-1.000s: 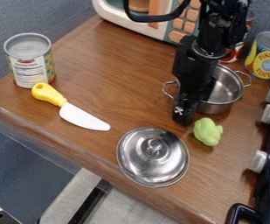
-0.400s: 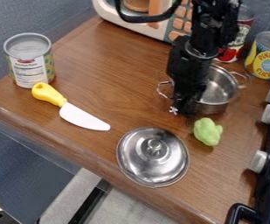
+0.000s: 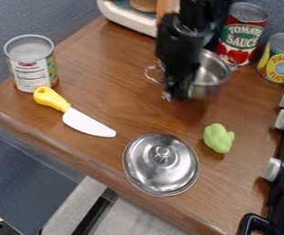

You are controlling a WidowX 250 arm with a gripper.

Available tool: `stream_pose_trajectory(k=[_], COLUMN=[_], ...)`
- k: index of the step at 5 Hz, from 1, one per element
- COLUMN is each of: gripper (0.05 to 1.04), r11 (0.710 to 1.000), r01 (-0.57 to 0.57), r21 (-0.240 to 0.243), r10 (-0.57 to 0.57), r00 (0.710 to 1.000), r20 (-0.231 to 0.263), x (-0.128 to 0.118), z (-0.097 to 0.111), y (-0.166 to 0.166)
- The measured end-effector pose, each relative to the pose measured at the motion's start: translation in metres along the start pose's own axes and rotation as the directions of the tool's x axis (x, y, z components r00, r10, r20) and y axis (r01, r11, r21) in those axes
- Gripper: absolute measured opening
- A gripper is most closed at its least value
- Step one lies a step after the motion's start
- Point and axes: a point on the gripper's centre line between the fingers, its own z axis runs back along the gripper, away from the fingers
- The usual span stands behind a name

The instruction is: Put the pan in the upper left side of the table

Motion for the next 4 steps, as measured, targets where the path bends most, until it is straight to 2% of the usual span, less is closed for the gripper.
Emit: stream_pose_trajectory(k=[1, 2, 3, 4], gripper=[0.073, 0.073, 0.073, 0.073], r11=[0.997, 0.989, 0.971, 0.953], r01=[-0.046, -0.121, -0.224, -0.282], r21=[-0.067, -0.089, -0.087, -0.111], r10=[0.048, 0.127, 0.231, 0.294], r00=[0.999, 0.99, 0.968, 0.949], r20=[0.02, 0.066, 0.093, 0.116], x=[0.021, 0.047, 0.08, 0.111], z=[0.025, 0.04, 0.04, 0.037], y=[0.003, 0.013, 0.017, 0.014])
